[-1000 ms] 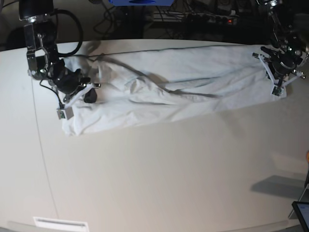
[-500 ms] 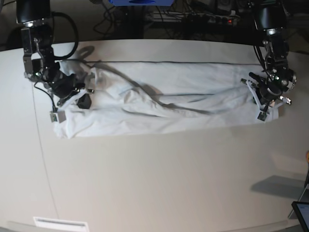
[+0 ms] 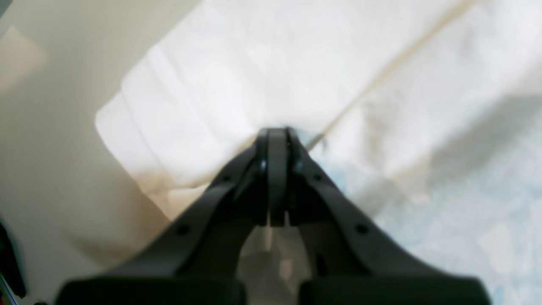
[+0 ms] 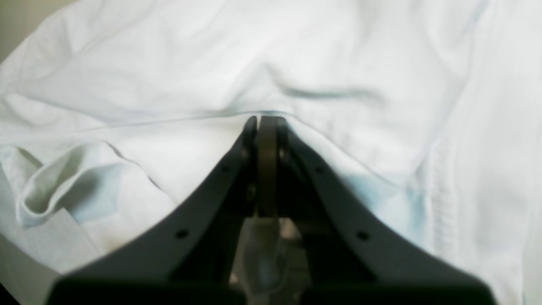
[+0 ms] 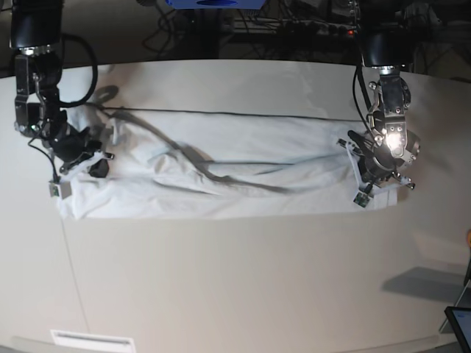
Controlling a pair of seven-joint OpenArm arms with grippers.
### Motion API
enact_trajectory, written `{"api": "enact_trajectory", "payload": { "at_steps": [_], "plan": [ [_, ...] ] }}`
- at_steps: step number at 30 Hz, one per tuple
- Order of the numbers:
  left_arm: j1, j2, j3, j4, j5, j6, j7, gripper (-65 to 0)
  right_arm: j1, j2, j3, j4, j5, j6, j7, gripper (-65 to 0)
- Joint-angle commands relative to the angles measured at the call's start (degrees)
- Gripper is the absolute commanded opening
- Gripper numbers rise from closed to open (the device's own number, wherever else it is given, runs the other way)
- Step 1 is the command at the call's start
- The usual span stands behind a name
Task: Fold the T-shirt properly
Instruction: 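Release the strip and reposition both grippers at its ends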
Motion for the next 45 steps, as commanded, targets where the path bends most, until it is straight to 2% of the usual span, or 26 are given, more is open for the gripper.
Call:
{"api": "enact_trajectory", "payload": {
  "at_steps": [1,5,9,10,13,16,18,20,22,25,27,30,32,36,39,45],
  "plan": [
    [-0.56,-0.69,-0.52,0.53,0.55,0.0,0.65,-64.3,0.07,1.31,0.7,0.45,-2.6,-2.01,-0.15,-64.7],
    [-0.21,-0.78,-1.66,3.52,0.37,0.0,0.65,-64.2,0.07,1.14,0.52,3.09,-2.51,-2.01,-0.06,-64.7],
    [-0.21,0.19,-7.9,8.97,0.28,-0.09,0.74,-63.5,0.07,0.96,0.43,6.78,-2.51,-2.01,-0.06,-64.7],
    [-0.38,0.8,-10.54,10.55,0.28,-0.09,0.74,-61.6,0.07,0.96,0.43,7.75,-2.42,-2.01,-0.06,-64.7],
    [-0.56,2.12,-18.27,13.9,0.28,-0.09,0.74,-52.2,0.07,0.87,0.43,10.56,-2.25,-2.01,-0.06,-64.7],
    [-0.21,1.77,-22.05,14.6,0.28,-0.18,0.74,-43.2,-0.28,0.7,0.43,13.55,-2.25,-1.92,-0.06,-64.7],
    [0.85,1.51,-24.34,14.25,-0.51,-2.11,0.83,-38.3,-0.46,-0.09,0.35,15.31,-2.25,-0.08,-0.15,-64.7],
    [2.87,0.45,-27.59,13.63,-3.85,-5.94,2.06,-32.8,-0.9,-0.97,0.61,16.72,-2.25,3.09,-0.23,-64.7],
    [3.4,-1.84,-29.88,12.93,-7.89,-5.94,7.69,-27.2,-1.16,-2.03,0.35,17.42,-2.25,4.76,-0.32,-64.3],
    [3.57,-5.35,-32.16,9.94,-15.36,-5.94,12.26,-17.8,-1.25,-3.26,0.35,17.51,-2.25,5.11,-0.32,-64.0],
    [3.84,-7.64,-33.66,7.3,-20.81,-5.94,12.35,-8.2,-1.25,-4.14,0.26,17.6,-2.25,5.11,-0.41,-64.0],
    [5.33,-9.4,-37.0,5.1,-27.76,-5.94,12.26,0.0,-1.34,-4.84,0.26,17.6,-2.25,5.11,-0.5,-64.0],
    [5.68,-9.48,-38.41,4.4,-30.84,-5.94,12.26,0.0,-1.34,-4.84,0.17,17.6,-2.25,5.11,-1.64,-64.0],
    [5.42,-9.13,-38.67,3.7,-31.36,-5.94,12.43,0.0,-1.34,-4.84,0.17,17.86,-2.25,5.11,-2.43,-64.0],
    [5.07,-7.29,-38.93,3.61,-32.77,-5.94,12.35,0.0,-1.34,-4.84,0.17,17.77,-2.25,5.11,-2.43,-64.0],
    [4.54,-7.29,-38.49,-2.1,-42.79,-5.94,12.52,0.0,-2.04,-4.84,0.17,17.86,-2.25,5.11,-2.43,-64.0]
  ]
}}
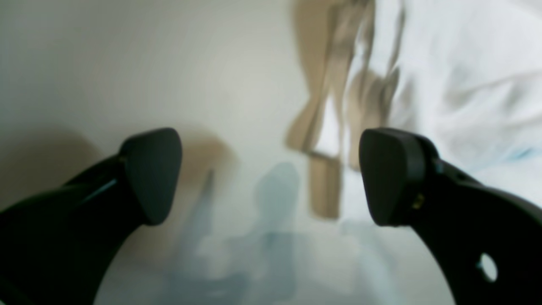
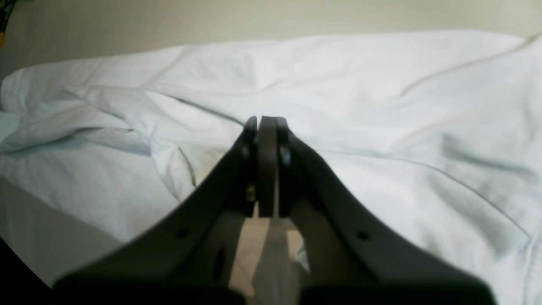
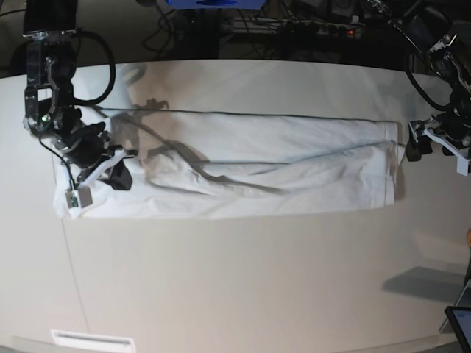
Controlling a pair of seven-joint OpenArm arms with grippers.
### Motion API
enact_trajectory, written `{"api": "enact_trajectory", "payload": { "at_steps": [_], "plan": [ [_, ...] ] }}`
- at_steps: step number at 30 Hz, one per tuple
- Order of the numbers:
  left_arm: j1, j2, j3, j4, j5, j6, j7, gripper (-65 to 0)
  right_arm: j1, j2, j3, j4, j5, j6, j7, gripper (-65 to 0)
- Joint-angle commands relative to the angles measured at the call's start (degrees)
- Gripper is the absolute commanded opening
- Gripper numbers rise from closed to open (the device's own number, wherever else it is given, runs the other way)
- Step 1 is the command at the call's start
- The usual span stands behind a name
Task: Fold the T-shirt properly
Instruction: 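Release the strip and reposition both grippers at its ends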
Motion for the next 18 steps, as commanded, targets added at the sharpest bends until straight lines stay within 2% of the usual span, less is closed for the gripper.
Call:
{"api": "enact_trajectory", "payload": {
  "at_steps": [1,6,8,15,18],
  "plan": [
    [-1.45,-1.49,-0.16,-1.46,-1.4,-0.28,-0.79,0.0,0.61,0.71,0.17,1.23,0.64,0.46,1.09,-64.0],
    [-4.62,-2.11,0.11,-10.52,-1.22,-0.28,-0.88,0.0,0.52,0.89,0.17,1.14,0.64,0.46,1.09,-64.0],
    [-5.94,-2.28,2.13,-12.71,-1.66,-0.28,-0.88,0.0,0.52,0.89,-0.36,1.14,0.64,0.46,1.09,-64.0],
    [-7.08,-2.2,7.84,-13.5,-1.84,-0.28,-0.79,0.0,0.87,0.98,-5.02,0.87,0.38,0.46,1.35,-64.0],
    [-7.08,-2.11,9.6,-13.5,-1.84,-0.28,-0.7,0.0,0.96,0.98,-5.11,0.87,0.38,0.46,1.44,-64.0]
  ]
}}
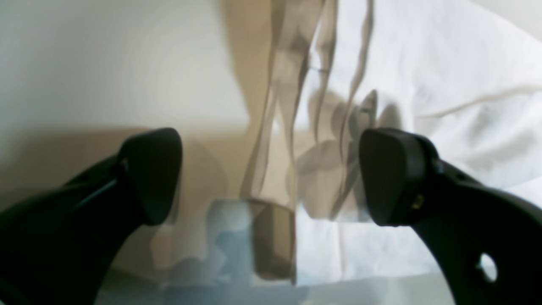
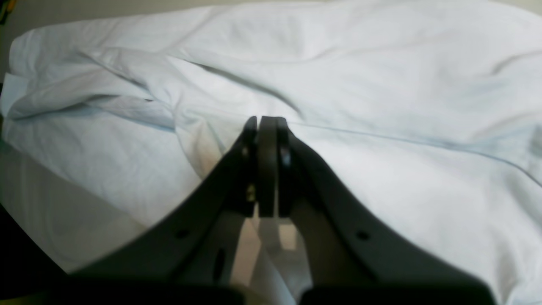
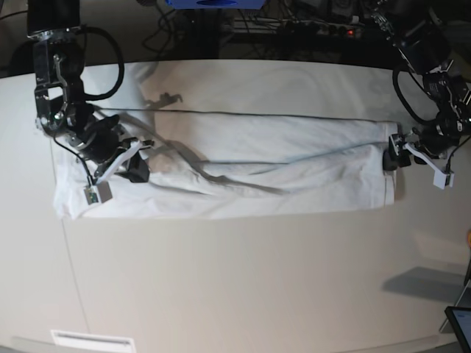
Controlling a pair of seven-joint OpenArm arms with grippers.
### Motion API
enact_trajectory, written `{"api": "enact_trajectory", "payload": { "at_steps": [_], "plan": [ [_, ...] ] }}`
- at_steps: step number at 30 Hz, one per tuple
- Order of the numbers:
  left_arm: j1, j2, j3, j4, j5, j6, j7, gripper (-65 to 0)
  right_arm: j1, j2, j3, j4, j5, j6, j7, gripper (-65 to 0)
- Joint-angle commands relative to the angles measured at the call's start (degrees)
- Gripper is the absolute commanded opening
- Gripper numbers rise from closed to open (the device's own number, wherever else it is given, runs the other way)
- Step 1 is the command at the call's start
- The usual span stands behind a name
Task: Fold the T-shirt properly
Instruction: 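Release the strip and reposition both grippers at its ends, then grasp the strip end with the left gripper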
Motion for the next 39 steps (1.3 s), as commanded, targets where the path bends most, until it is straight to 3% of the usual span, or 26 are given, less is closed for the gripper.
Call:
{"api": "enact_trajectory", "payload": {
  "at_steps": [1,12,24,32,39],
  "plan": [
    [-0.28,-0.69,0.29,0.57,-0.46,-0.28,0.37,0.0,0.98,0.54,0.27,0.9,0.53,0.43,1.26,-64.0],
    [0.16,-0.6,0.47,0.57,-0.46,-0.28,2.74,0.0,1.07,0.54,0.45,0.72,0.44,0.43,1.26,-64.0],
    [3.5,-0.95,-2.08,1.27,0.07,-0.28,0.37,0.0,1.86,0.63,0.36,-2.88,0.44,0.43,1.26,-64.0],
    [4.9,-2.18,-4.1,11.21,0.07,-0.28,-1.74,0.0,2.47,0.45,0.36,-2.88,0.44,0.43,1.09,-64.0],
    [3.23,-1.65,-3.66,11.74,-0.55,-0.28,-1.56,0.0,2.65,0.28,0.36,-2.88,0.44,0.43,1.0,-64.0]
  ]
}}
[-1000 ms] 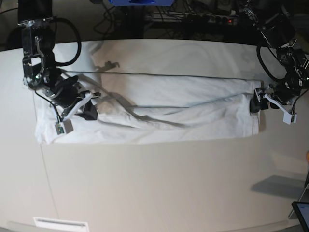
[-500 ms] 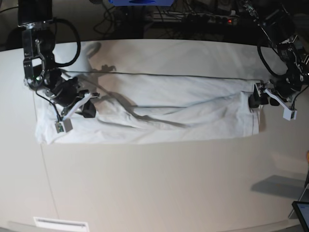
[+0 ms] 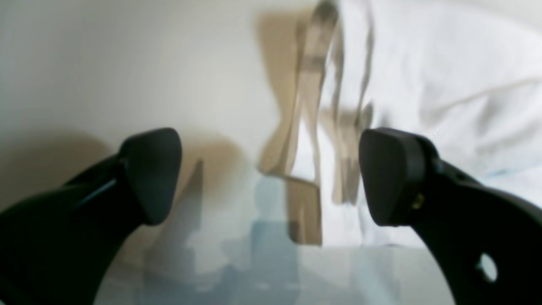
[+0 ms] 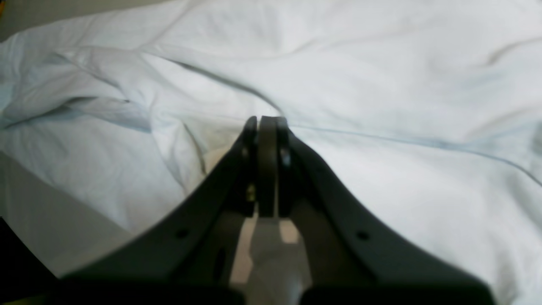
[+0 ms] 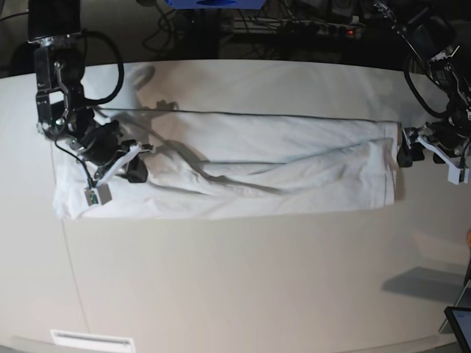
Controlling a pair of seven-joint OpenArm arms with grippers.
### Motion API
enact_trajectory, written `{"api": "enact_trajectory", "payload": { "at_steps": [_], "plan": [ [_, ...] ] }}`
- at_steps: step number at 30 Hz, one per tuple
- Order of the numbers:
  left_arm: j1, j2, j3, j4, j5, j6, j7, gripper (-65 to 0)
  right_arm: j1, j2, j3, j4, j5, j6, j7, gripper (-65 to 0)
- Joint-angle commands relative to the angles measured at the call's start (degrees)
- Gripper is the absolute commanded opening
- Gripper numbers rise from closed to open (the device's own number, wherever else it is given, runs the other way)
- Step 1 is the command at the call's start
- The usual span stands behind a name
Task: Fold the T-shirt properly
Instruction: 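Grasp the strip end with the left gripper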
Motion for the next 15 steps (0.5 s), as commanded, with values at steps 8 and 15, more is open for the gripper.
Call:
{"api": "enact_trajectory", "payload": {
  "at_steps": [8,15],
  "plan": [
    [-3.36,-2.01,0.01,-5.11,-12.48,-0.3,3.16,0.0,0.7,0.65,0.36,0.94,0.64,0.43,1.11,-64.0],
    [-5.38,-2.27,3.26,-11.26,-13.27,-0.3,3.07,0.0,0.62,0.74,0.36,0.94,0.64,0.43,1.11,-64.0]
  ]
}}
